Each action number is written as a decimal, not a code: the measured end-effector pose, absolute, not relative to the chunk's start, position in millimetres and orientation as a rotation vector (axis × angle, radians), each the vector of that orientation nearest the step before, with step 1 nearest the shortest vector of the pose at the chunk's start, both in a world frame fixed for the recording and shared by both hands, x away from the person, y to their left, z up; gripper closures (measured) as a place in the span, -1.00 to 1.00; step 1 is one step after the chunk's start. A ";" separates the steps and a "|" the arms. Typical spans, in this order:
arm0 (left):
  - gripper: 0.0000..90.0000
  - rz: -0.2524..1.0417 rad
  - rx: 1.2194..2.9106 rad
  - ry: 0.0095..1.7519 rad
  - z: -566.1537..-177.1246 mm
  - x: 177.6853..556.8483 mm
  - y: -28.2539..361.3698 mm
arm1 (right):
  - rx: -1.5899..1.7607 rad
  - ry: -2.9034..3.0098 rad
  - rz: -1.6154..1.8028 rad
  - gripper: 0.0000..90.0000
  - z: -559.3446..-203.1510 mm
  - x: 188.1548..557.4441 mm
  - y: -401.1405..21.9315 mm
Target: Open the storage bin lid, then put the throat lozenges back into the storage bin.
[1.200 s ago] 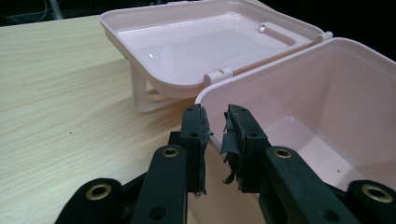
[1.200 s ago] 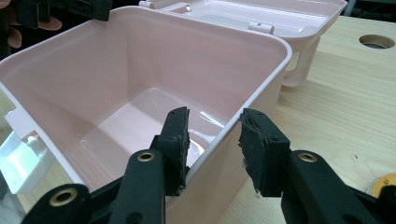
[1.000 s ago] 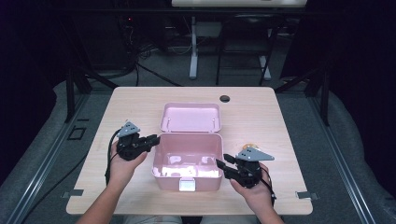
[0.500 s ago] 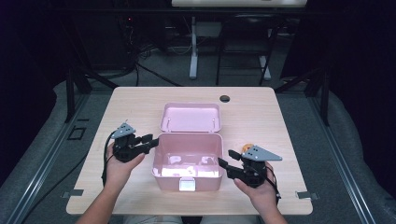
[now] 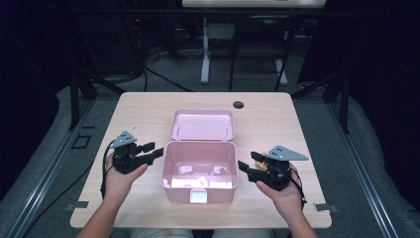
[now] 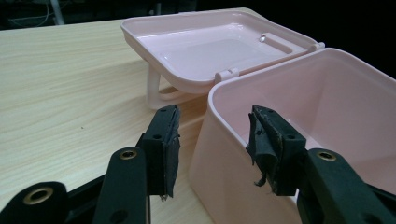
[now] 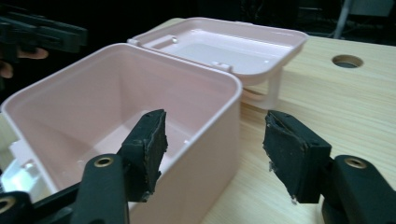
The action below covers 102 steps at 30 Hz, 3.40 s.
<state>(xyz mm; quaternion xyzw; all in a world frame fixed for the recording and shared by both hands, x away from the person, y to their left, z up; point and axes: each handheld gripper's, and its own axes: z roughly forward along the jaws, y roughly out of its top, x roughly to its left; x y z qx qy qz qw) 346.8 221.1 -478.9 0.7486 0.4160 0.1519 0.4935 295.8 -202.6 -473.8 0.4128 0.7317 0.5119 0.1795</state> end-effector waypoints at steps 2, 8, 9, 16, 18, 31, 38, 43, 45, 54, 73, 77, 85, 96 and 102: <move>0.16 0.362 1.822 1.007 -478.3 346.7 222.1 | 1.199 2.079 1.426 -0.18 -473.3 299.5 -207.2; 0.11 0.357 1.831 1.005 -475.7 346.3 223.9 | 1.229 2.127 1.367 -0.25 -472.8 314.2 -218.5; 0.11 0.356 1.837 1.004 -475.1 346.2 223.8 | 1.234 2.131 1.358 -0.27 -472.7 316.3 -219.6; 0.06 0.358 1.858 0.983 -473.6 345.0 222.4 | 1.282 2.201 1.276 -0.44 -474.1 333.7 -224.5; 0.04 0.360 1.867 0.979 -472.7 344.8 221.9 | 1.281 2.221 1.252 -0.49 -473.5 337.3 -223.7; -0.02 0.391 1.910 0.938 -467.7 342.1 219.7 | 1.309 2.257 1.149 -0.60 -467.5 355.1 -224.3; -0.07 0.376 1.892 0.950 -466.9 341.2 220.8 | 1.325 2.314 1.027 -0.46 -469.5 365.6 -226.9; -0.07 0.389 1.895 0.934 -464.4 339.2 220.8 | 1.370 2.352 0.932 -0.45 -472.7 374.4 -228.9; -0.07 0.388 1.897 0.933 -464.4 338.8 220.6 | 1.379 2.364 0.893 -0.45 -474.3 377.9 -229.9; -0.07 0.388 1.902 0.940 -465.3 339.5 221.3 | 1.463 2.414 0.717 -0.46 -485.4 398.2 -234.5; -0.07 0.403 1.917 0.950 -466.6 340.8 223.9 | 1.569 2.541 0.403 -0.63 -509.7 427.4 -227.1; -0.07 0.401 1.918 0.951 -467.2 341.1 224.0 | 1.576 2.557 0.358 -0.64 -514.8 430.4 -227.1; -0.07 0.398 1.918 0.954 -467.9 341.4 224.5 | 1.606 2.565 0.308 -0.65 -522.8 434.7 -226.1; -0.07 0.391 1.916 0.959 -469.0 341.9 224.9 | 1.586 2.594 0.243 -0.67 -530.8 438.1 -224.0; -0.07 0.390 1.914 0.962 -469.2 342.1 225.4 | 1.594 2.594 0.207 -0.67 -534.0 440.1 -225.5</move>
